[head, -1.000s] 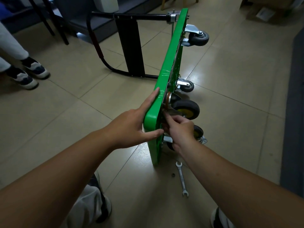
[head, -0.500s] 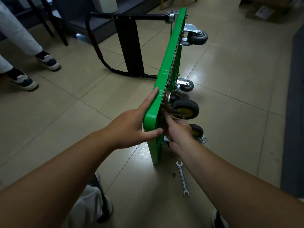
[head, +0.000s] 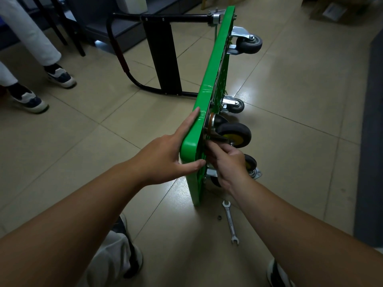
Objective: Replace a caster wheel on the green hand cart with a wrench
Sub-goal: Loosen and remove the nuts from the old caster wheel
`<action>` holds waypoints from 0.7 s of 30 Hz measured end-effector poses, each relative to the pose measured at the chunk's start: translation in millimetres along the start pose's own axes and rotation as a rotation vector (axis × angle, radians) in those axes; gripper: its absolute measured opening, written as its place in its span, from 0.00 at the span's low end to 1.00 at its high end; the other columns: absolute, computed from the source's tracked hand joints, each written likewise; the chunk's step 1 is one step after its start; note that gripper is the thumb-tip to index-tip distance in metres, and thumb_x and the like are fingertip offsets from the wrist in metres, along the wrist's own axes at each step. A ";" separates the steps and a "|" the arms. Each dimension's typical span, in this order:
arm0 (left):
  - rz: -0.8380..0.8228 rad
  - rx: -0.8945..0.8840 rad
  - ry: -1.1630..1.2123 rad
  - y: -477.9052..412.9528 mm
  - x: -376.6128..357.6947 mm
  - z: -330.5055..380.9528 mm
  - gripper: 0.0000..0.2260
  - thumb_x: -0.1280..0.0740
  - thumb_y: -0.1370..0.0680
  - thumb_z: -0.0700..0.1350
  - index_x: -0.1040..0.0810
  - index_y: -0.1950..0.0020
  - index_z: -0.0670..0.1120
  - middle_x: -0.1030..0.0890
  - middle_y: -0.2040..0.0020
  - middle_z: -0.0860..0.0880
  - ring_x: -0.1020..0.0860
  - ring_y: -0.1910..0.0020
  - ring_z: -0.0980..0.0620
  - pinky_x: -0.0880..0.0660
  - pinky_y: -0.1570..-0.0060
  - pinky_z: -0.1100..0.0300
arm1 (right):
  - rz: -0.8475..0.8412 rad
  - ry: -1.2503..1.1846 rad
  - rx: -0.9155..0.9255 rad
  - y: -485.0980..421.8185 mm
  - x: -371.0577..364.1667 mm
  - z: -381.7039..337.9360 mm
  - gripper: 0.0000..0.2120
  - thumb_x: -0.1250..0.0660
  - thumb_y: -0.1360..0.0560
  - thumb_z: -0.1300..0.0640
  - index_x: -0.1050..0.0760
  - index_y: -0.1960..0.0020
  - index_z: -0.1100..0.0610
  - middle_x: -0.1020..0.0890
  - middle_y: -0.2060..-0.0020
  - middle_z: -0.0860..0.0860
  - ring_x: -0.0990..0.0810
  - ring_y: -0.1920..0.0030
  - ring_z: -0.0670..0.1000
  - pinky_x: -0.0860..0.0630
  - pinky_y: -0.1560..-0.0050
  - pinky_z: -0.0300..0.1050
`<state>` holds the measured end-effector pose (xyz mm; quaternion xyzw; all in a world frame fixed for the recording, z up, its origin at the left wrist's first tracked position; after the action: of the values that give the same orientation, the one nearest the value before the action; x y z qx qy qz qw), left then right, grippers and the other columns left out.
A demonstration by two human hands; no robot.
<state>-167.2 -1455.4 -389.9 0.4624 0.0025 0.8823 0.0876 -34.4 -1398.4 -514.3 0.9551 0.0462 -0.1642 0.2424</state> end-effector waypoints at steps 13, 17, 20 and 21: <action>0.009 -0.005 0.025 -0.4 -0.7 -2.3 0.50 0.27 0.25 0.60 0.66 0.21 0.69 0.15 0.46 0.42 0.16 0.59 0.49 0.18 0.54 0.46 | 0.004 0.085 -0.006 -3.8 -0.9 5.3 0.11 0.26 0.25 0.54 0.17 0.49 0.61 0.13 0.56 0.56 0.13 0.53 0.55 0.18 0.55 0.46; 0.009 -0.004 0.017 -1.1 -0.4 -2.2 0.50 0.27 0.25 0.61 0.67 0.21 0.69 0.15 0.46 0.41 0.16 0.60 0.50 0.18 0.54 0.47 | -0.023 0.094 0.058 2.7 -1.7 -1.5 0.08 0.27 0.24 0.58 0.18 0.47 0.61 0.13 0.53 0.56 0.14 0.50 0.54 0.18 0.44 0.51; 0.017 -0.001 0.004 -0.8 0.2 -1.7 0.51 0.27 0.25 0.60 0.66 0.21 0.68 0.15 0.47 0.43 0.17 0.62 0.52 0.18 0.54 0.48 | -0.030 0.122 0.101 1.7 -2.0 -6.6 0.09 0.26 0.25 0.59 0.17 0.46 0.60 0.13 0.53 0.55 0.14 0.49 0.54 0.19 0.42 0.54; 0.017 -0.002 0.003 -0.7 0.1 -1.3 0.51 0.27 0.25 0.60 0.66 0.21 0.68 0.15 0.46 0.43 0.17 0.62 0.53 0.18 0.55 0.48 | -0.025 0.121 0.106 1.0 -2.2 -7.2 0.08 0.26 0.25 0.58 0.17 0.47 0.60 0.13 0.53 0.55 0.14 0.49 0.54 0.19 0.41 0.55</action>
<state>-168.2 -1454.6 -390.6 0.4608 -0.0022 0.8838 0.0806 -34.3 -1395.8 -507.2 0.9742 0.0637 -0.1111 0.1860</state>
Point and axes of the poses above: each hand's wrist, its own y-axis away from the middle knuckle, its own x-axis out of the back of the hand, z = x × y, the point moved 10 cm from there along -y, towards the middle knuckle
